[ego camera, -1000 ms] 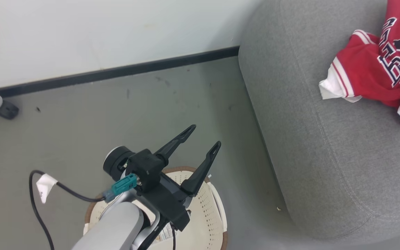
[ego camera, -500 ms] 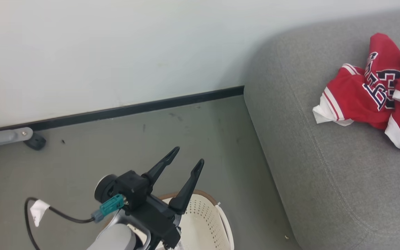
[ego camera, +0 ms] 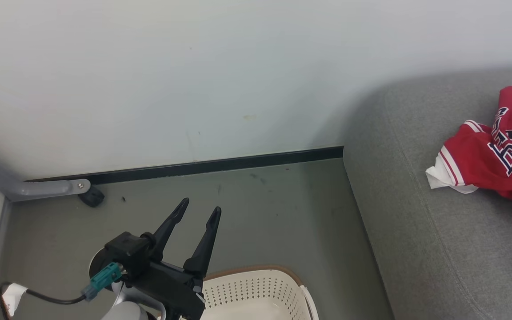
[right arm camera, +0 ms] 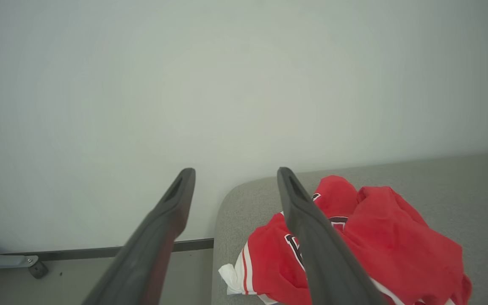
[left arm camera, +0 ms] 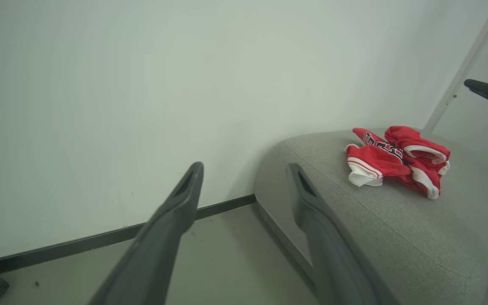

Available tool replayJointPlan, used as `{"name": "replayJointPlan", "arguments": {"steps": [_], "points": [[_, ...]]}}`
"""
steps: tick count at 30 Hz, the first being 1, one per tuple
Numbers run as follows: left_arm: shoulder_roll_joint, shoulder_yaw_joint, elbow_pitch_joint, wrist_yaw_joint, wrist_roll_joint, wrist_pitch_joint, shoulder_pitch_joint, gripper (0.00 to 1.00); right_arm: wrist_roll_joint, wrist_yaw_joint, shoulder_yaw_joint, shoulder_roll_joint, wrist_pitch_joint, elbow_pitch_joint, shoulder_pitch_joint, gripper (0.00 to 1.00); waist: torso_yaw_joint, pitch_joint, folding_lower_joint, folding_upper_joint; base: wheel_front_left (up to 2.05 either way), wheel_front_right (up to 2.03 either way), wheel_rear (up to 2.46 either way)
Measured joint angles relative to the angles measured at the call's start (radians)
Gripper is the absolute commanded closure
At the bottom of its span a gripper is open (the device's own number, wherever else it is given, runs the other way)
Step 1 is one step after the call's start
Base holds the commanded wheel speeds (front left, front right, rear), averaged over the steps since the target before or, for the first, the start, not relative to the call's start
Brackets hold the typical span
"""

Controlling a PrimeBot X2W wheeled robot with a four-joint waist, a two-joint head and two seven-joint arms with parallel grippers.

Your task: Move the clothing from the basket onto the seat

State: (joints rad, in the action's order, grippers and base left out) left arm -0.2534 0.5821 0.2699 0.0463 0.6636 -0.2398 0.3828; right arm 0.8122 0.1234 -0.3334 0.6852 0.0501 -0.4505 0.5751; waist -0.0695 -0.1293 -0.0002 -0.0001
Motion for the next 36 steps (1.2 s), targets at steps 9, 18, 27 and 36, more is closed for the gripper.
{"name": "replayJointPlan", "arguments": {"steps": [9,18,27,36], "points": [[-0.011,-0.048,-0.019,-0.032,0.022,-0.005,-0.077,0.0,0.001,-0.042,0.001,-0.055,0.082,0.133,-0.117,0.0,0.063,0.043,0.0001,0.0,0.0,0.0,0.0],[-0.026,-0.072,-0.038,-0.066,0.009,-0.009,-0.103,0.0,-0.012,-0.097,-0.031,-0.122,0.129,0.207,-0.234,0.0,0.131,0.067,0.0001,0.0002,0.0,0.0,0.0],[-0.041,-0.12,-0.049,-0.094,0.01,-0.01,-0.17,0.0,-0.039,-0.125,-0.067,-0.18,0.156,0.222,-0.284,0.0,0.177,0.078,0.0002,0.0001,0.0,0.0,0.0],[-0.03,-0.189,-0.079,-0.123,0.01,-0.01,-0.207,0.0,-0.101,-0.152,-0.087,-0.212,0.188,0.229,-0.302,0.0,0.188,0.079,0.0002,0.0002,0.0,0.0,0.0]]}}
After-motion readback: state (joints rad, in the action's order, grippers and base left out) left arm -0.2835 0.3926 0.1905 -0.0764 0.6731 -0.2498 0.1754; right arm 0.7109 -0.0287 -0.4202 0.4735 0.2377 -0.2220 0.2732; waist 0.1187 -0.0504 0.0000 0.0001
